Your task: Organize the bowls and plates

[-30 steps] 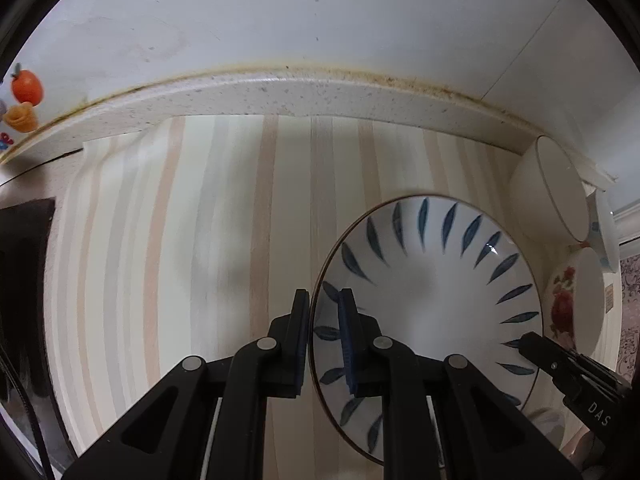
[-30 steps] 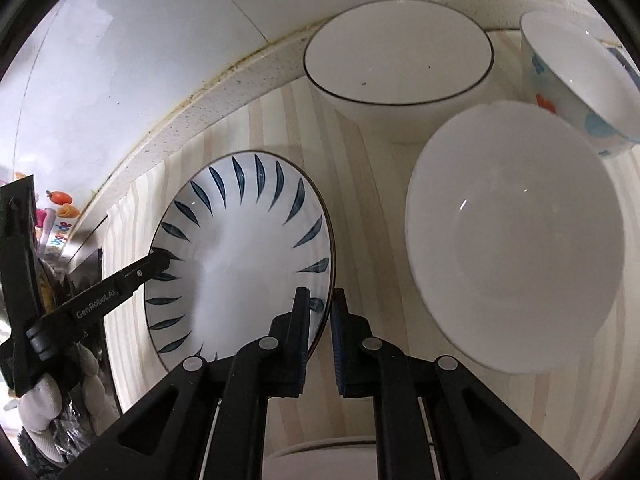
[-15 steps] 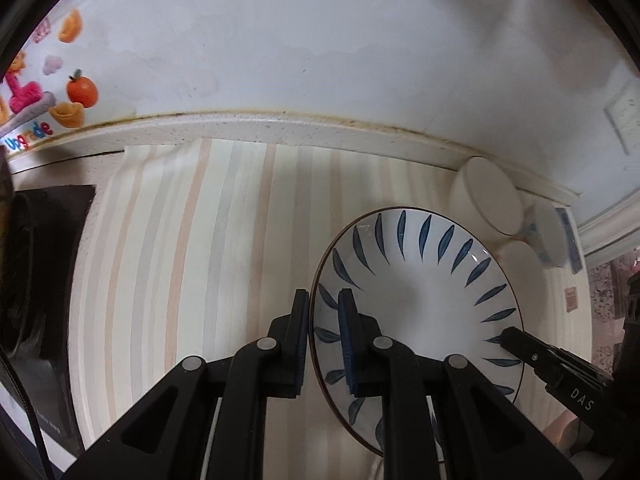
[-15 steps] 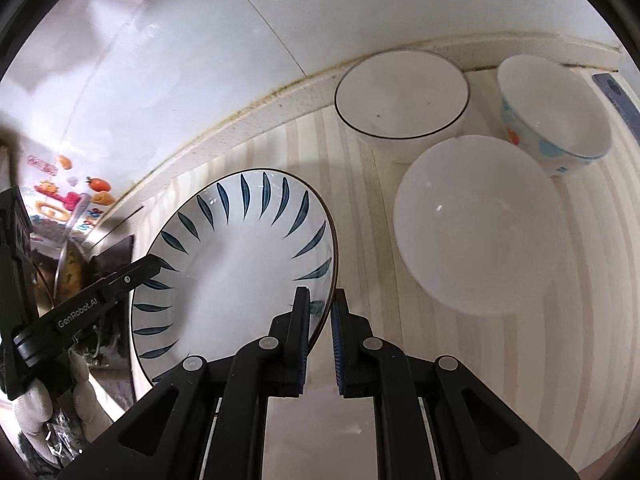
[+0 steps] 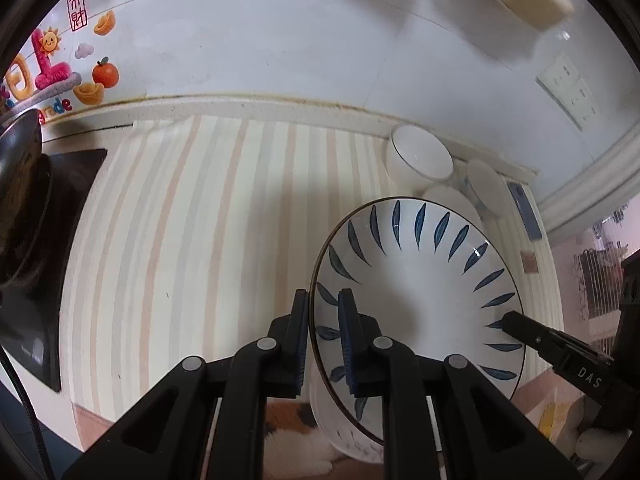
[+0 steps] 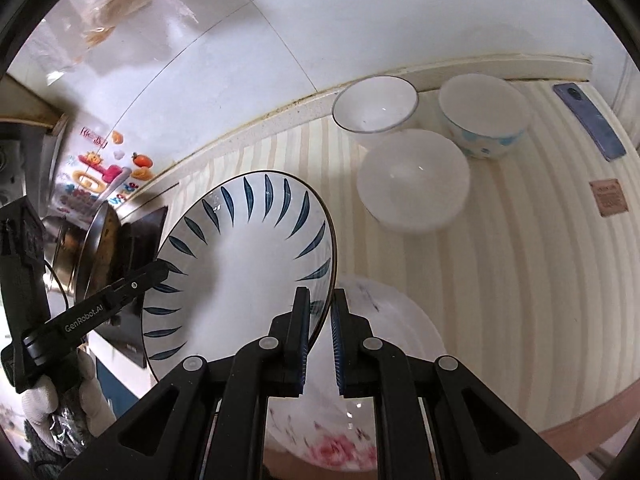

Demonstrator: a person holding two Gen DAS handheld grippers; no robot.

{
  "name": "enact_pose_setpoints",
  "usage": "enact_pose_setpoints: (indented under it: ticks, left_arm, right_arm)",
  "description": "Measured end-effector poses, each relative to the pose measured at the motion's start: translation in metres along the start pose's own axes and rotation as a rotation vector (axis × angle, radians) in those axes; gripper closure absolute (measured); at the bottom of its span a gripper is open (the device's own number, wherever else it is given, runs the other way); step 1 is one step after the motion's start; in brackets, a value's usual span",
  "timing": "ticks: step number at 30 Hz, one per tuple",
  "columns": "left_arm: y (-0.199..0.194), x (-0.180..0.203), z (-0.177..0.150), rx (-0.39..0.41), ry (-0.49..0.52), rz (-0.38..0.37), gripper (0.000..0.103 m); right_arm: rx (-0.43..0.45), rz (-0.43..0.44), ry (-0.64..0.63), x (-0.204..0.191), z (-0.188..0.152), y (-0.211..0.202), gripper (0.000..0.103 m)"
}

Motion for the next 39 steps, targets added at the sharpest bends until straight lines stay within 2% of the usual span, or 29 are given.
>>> enact_pose_setpoints:
  ticks: [7, 17, 26, 39]
  left_arm:
    - [0.021, 0.019, -0.034, -0.052, 0.023, 0.016, 0.091]
    - [0.071, 0.027, -0.057, -0.143, 0.035, 0.070, 0.091]
    - [0.100, 0.024, -0.068, -0.196, 0.034, 0.112, 0.091]
    - [0.111, 0.024, -0.076, -0.193, 0.024, 0.159, 0.091]
  right_arm:
    - [-0.026, 0.005, 0.018, 0.029, -0.035, 0.000, 0.091]
    - [-0.102, -0.008, 0.053, 0.072, -0.059, 0.041, 0.091]
    - [-0.114, 0.004, 0.061, 0.083, -0.061, 0.057, 0.091]
    - [-0.141, 0.002, 0.039, 0.088, -0.057, 0.070, 0.091]
Point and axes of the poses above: each gripper's, at about its wrist camera, not at the fingertips, and y roughly the way its jaws point, x to its right, z to its top, the point moved 7 cm from there along y, roughly the way its jaws point, and after that the axes turned 13 degrees about -x, right-handed, at the moved point
